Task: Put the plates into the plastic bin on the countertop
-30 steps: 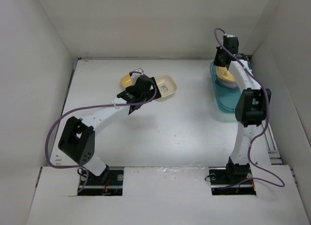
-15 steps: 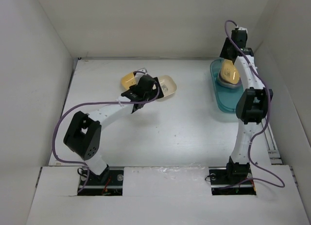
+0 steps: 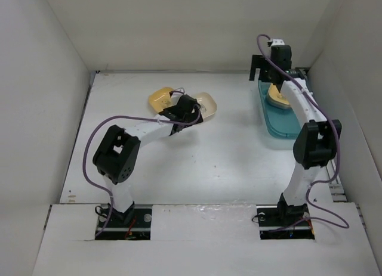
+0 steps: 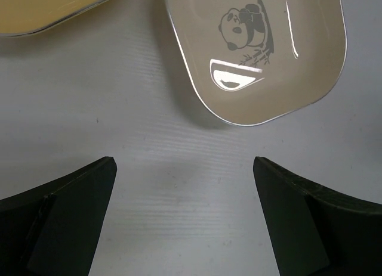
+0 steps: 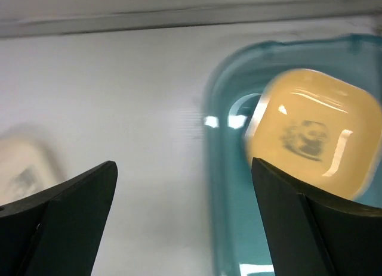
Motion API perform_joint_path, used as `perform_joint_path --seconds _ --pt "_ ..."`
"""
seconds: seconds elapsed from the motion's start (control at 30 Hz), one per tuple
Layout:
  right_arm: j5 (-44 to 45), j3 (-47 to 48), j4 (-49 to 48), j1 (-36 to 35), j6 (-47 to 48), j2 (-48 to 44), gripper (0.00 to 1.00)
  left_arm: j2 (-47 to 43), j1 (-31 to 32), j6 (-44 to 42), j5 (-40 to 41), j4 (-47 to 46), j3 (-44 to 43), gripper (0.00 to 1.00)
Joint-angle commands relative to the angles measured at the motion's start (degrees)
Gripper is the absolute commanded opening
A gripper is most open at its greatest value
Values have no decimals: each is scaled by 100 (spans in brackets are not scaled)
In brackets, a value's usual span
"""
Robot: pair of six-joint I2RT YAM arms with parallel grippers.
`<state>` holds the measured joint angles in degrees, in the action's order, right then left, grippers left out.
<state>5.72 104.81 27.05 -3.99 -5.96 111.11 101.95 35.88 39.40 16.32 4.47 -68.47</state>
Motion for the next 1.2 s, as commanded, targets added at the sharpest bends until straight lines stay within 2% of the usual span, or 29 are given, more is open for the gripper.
perform_joint_path --seconds 0.0,0.03,0.1,0.27,0.4,0.6,0.7,0.73,0.77,0.97,1.17 --pt "-1156 -670 -989 -706 455 -765 99 272 -19 32 310 -52 -534 100" --pt "-1474 -1030 -1139 -796 542 -766 96 342 -19 33 363 79 -614 100" --pt "-1714 -1095 -1150 -1015 744 -600 93 404 -19 182 425 151 -668 100" --pt "-2048 -280 -850 -1596 1105 568 85 45 -19 805 601 535 -344 100" --pt "-1751 3 -982 -1649 939 1262 83 -500 -19 1123 820 765 26 100" --pt "-1302 425 -798 -1649 815 1835 81 -1256 -502 1070 680 889 491 100" --pt "-1301 373 -798 -1702 815 1967 61 -1678 -582 965 618 889 685 100" --pt "-1301 190 -798 -1702 815 1967 19 -1774 -582 965 618 941 773 100" --pt "-1231 119 -798 -1702 685 1967 2 -1862 -582 965 671 1020 773 100" --pt "-730 -653 -868 -1298 219 1275 0 -2434 -582 912 847 1310 967 100" --pt "-641 -1629 -1482 -491 -608 -518 0 -2434 -696 746 822 1443 967 100"
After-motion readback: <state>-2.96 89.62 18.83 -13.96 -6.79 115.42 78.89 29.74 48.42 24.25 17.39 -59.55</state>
